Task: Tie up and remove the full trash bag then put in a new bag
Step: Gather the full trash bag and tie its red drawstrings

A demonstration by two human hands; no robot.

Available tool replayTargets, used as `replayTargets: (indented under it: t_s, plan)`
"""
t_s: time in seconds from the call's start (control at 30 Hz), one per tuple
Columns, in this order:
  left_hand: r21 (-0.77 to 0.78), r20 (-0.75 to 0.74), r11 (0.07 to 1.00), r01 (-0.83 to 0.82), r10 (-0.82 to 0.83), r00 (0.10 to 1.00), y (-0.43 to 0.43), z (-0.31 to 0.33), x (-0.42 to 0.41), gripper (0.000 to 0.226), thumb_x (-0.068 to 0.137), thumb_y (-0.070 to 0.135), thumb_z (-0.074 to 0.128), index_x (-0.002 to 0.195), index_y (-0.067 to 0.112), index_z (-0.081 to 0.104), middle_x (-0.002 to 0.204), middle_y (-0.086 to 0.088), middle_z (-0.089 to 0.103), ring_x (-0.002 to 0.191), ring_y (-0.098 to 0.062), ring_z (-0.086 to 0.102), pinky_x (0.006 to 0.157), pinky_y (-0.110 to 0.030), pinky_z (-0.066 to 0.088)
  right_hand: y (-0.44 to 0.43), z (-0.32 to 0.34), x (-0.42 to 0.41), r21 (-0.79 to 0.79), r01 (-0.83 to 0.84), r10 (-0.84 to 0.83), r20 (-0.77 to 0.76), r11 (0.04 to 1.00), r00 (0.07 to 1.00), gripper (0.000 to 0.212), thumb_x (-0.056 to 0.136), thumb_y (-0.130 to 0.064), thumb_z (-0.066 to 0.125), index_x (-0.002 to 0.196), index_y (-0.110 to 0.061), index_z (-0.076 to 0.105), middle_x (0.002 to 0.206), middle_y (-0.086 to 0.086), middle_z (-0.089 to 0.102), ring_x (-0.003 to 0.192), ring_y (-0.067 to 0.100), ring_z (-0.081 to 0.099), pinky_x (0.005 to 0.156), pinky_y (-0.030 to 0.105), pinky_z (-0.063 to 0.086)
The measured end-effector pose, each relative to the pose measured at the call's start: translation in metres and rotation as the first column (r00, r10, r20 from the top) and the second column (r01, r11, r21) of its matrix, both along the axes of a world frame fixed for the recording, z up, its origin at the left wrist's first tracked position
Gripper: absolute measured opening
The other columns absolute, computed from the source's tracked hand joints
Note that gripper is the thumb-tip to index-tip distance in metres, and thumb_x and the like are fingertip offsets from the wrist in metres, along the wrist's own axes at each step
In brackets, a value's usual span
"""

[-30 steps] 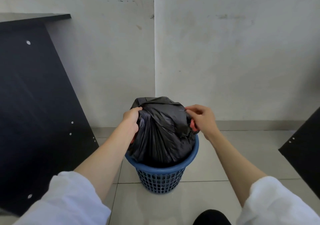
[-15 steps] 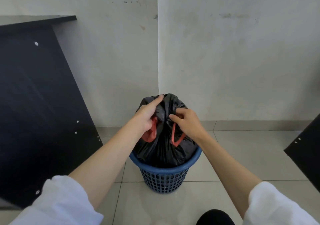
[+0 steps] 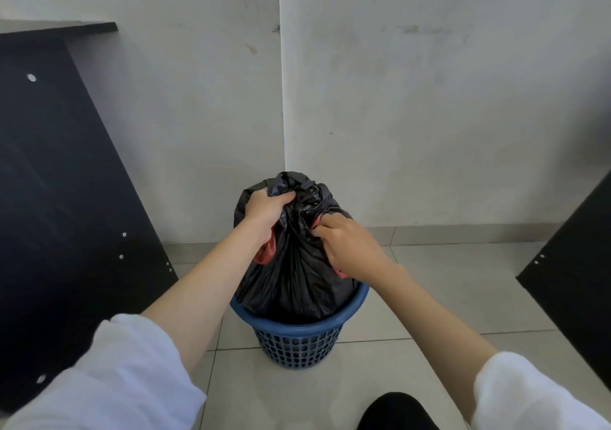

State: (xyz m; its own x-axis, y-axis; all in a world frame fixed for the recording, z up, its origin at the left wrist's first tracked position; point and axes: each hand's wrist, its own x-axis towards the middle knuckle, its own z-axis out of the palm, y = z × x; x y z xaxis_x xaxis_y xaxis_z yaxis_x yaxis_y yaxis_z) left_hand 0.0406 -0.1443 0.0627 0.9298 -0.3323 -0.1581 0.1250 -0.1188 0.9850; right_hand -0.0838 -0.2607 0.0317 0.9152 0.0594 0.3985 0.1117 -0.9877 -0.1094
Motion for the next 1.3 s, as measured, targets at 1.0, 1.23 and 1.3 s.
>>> replayTargets:
  t_s: [1.0, 1.23, 1.3]
  plan:
    - [0.219, 0.519, 0.931, 0.294, -0.366, 0.773, 0.002, -0.009, -0.035, 0.019, 0.084, 0.012, 0.069, 0.102, 0.01, 0.072, 0.11, 0.003, 0.059, 0.089, 0.003, 0.052, 0.076, 0.004, 0.033, -0.013, 0.106, 0.023, 0.47, -0.022, 0.106, -0.153, 0.883, 0.982, 0.02, 0.072, -0.003, 0.061, 0.086, -0.016, 0.058, 0.074, -0.001, 0.066, 0.062, 0.007, 0.054, 0.064, 0.02, 0.047]
    - [-0.018, 0.323, 0.945, 0.327, -0.304, 0.896, -0.005, -0.007, -0.04, 0.004, 0.08, 0.019, 0.074, 0.08, 0.017, 0.071, 0.099, 0.008, 0.064, 0.091, -0.001, 0.059, 0.085, -0.015, 0.041, -0.017, 0.115, 0.049, 0.589, 0.03, 0.132, -0.229, 0.808, 0.965, 0.016, 0.073, 0.004, 0.067, 0.074, -0.012, 0.071, 0.071, 0.002, 0.071, 0.064, 0.007, 0.064, 0.066, 0.019, 0.051]
    - [-0.084, 0.254, 0.95, 0.302, -0.272, 0.928, -0.004, -0.006, -0.039, 0.007, 0.084, 0.017, 0.071, 0.088, 0.012, 0.073, 0.096, 0.002, 0.07, 0.088, -0.004, 0.063, 0.082, -0.013, 0.042, -0.024, 0.114, 0.056, 0.619, 0.038, 0.131, -0.225, 0.785, 0.965, 0.017, 0.074, 0.003, 0.069, 0.075, -0.013, 0.072, 0.074, 0.004, 0.073, 0.068, 0.009, 0.067, 0.069, 0.021, 0.054]
